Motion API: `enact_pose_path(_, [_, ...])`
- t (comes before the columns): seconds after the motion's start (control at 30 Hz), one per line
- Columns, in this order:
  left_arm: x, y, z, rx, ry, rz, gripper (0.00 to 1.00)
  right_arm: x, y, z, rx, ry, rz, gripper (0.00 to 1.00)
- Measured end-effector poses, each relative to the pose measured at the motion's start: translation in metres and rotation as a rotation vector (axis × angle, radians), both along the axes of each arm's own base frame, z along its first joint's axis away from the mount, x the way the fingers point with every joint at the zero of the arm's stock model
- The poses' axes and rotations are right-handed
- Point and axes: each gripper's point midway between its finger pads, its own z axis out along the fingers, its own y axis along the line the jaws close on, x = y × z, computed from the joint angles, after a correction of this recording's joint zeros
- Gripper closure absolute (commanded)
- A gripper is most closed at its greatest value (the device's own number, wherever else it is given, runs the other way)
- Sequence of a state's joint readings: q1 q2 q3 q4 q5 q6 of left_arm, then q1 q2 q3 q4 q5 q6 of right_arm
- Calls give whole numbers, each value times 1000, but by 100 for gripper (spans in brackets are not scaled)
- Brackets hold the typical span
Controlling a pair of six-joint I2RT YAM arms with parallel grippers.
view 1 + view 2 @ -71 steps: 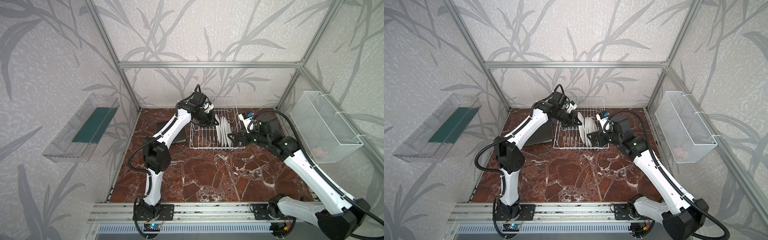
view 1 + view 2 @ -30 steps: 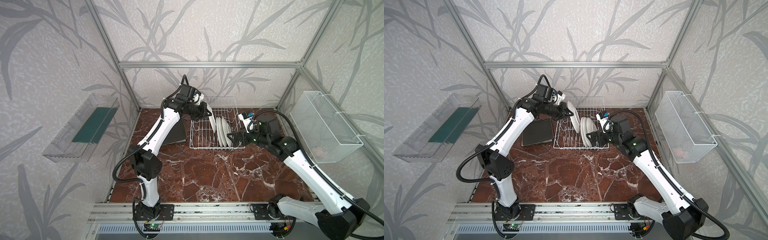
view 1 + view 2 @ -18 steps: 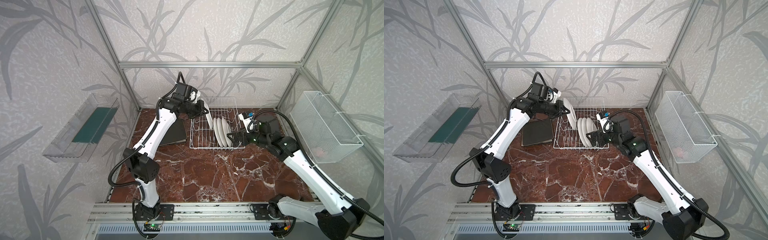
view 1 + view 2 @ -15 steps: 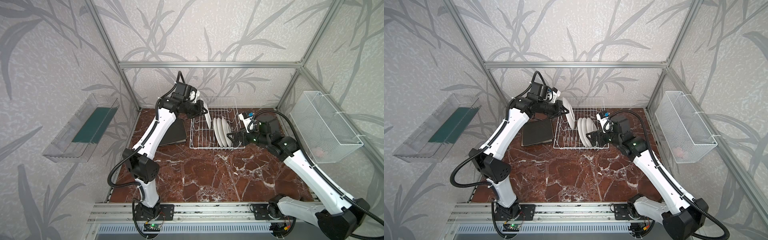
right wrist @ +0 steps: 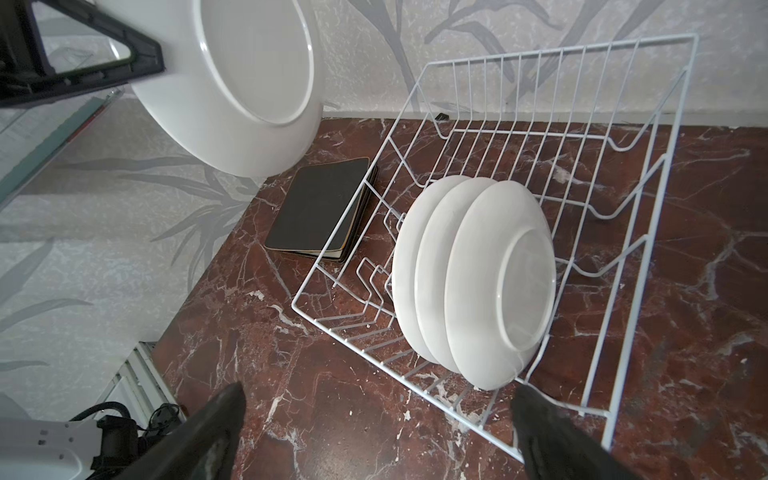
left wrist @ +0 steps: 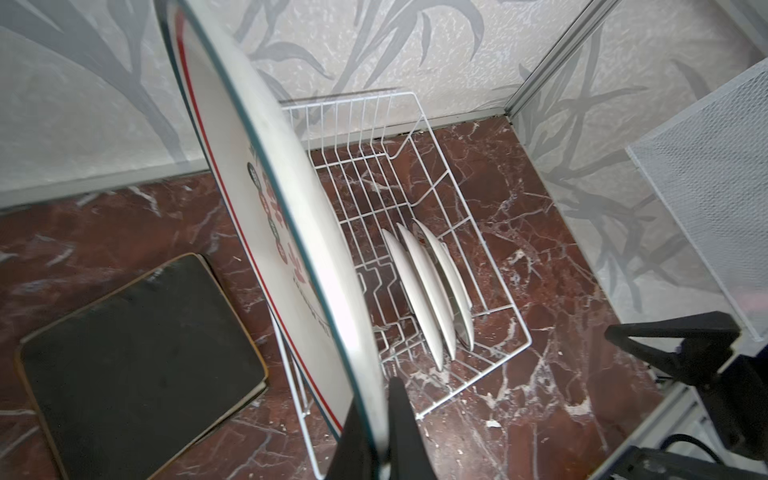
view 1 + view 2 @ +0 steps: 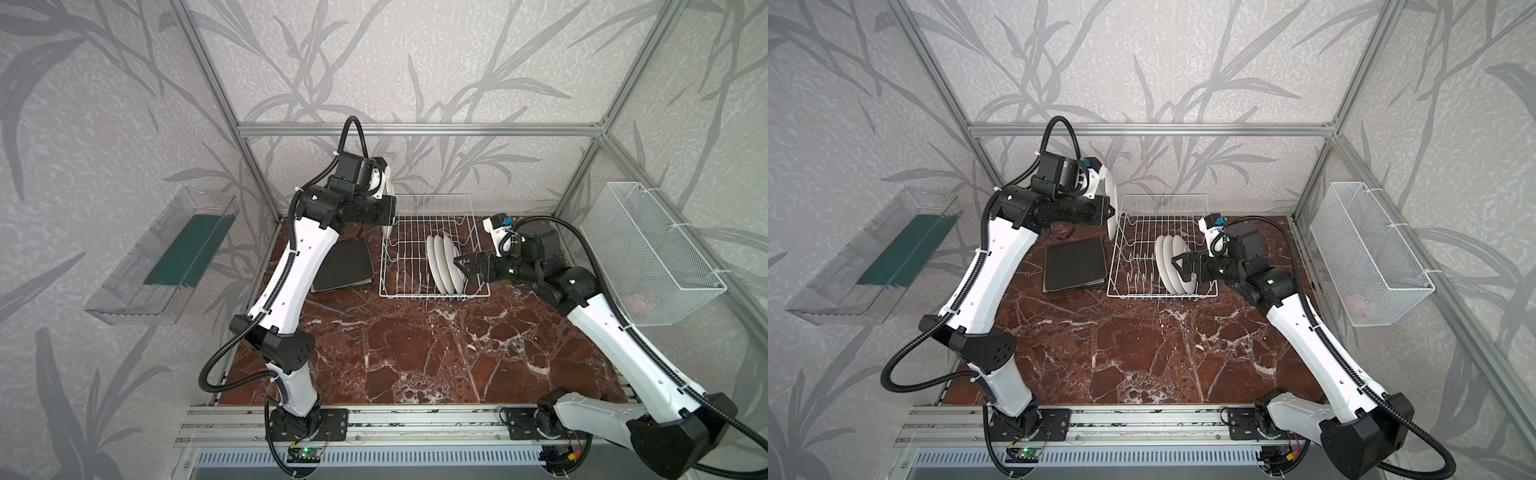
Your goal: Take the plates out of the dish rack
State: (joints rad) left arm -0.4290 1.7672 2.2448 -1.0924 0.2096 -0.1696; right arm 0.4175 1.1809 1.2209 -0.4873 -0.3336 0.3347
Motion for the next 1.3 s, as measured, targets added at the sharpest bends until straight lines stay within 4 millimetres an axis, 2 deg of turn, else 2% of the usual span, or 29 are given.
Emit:
enact_pose_path(0.2, [-18, 13, -5, 149, -91, -66, 100, 6, 2, 1, 83, 69, -24, 1])
enact_pose_path(0.4, [-42, 12, -18, 247, -202, -193, 100, 11, 2, 3, 138, 124, -47, 1])
enact_pose_path(0.6, [-61, 9, -16, 317, -340, -313, 100, 23, -14, 15, 206, 136, -119, 1])
enact_pose_path(0.7, [-65, 8, -11, 356, -404, -356, 100, 27, -18, 22, 235, 142, -132, 1])
enact_pose_path(0.83, [-68, 4, -8, 420, -468, -411, 100, 33, -12, 39, 265, 128, -115, 1])
enact_pose_path(0.97, [-71, -2, -18, 512, -504, -487, 100, 40, -8, 49, 290, 128, -106, 1])
enact_pose_path(1.13, [-75, -6, -28, 625, -538, -563, 100, 46, -5, 47, 309, 154, -117, 0])
enact_pose_path(1.3, [-78, -10, -42, 759, -566, -635, 100, 52, -3, 56, 336, 155, -126, 7])
